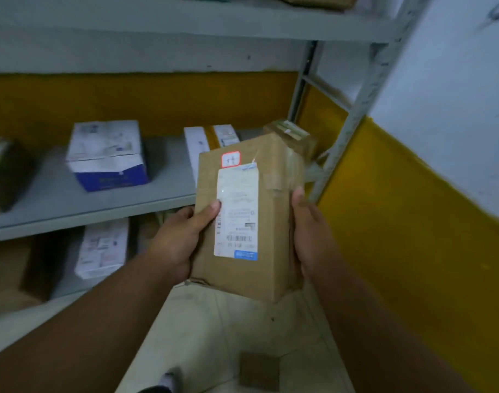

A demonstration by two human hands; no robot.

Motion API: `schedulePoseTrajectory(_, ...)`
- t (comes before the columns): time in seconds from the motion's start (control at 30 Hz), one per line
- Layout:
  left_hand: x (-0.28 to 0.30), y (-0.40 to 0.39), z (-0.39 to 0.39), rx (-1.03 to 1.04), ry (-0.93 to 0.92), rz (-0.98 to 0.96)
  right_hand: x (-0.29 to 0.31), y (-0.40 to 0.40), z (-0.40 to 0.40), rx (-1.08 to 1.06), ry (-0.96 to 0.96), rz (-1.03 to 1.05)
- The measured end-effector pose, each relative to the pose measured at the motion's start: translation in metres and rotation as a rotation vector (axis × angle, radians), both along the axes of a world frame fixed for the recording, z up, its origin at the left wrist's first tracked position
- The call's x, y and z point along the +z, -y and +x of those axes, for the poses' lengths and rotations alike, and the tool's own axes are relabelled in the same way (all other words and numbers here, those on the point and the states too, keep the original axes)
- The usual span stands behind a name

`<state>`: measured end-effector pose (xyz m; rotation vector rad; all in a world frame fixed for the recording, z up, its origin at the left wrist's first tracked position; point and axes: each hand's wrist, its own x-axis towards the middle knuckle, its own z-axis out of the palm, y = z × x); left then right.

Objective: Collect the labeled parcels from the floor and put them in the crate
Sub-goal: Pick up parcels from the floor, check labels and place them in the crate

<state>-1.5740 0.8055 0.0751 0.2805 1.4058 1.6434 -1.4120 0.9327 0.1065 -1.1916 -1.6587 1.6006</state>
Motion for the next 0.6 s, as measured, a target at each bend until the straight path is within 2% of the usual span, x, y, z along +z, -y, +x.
schedulePoseTrajectory(0.13, 0.006, 0.086, -0.017, 0.022, 0.160, -0.002, -0.012, 0.059, -0.032, 0.089, 0.024, 0.026)
schedulePoseTrajectory(0.2, 0.007, 0.132, -0.021, 0.053, 0.176, -0.007, -0.017, 0.093, -0.053, 0.137, 0.036, 0.084)
schedulePoseTrajectory(0.3, 0.000, 0.218, -0.031, 0.212, 0.102, -0.022, -0.020, 0.157, -0.096, 0.238, 0.102, 0.231)
schedulePoseTrajectory(0.4, -0.008, 0.323, -0.043, 0.444, 0.025, -0.026, -0.018, 0.257, -0.147, 0.434, 0.101, 0.293)
schedulePoseTrajectory(0.5, -0.013, 0.443, -0.056, 0.701, -0.101, -0.098, -0.015, 0.387, -0.188, 0.701, 0.065, 0.116)
schedulePoseTrajectory(0.6, -0.009, 0.555, -0.062, 0.853, -0.277, -0.332, -0.022, 0.507, -0.217, 0.945, 0.054, 0.010)
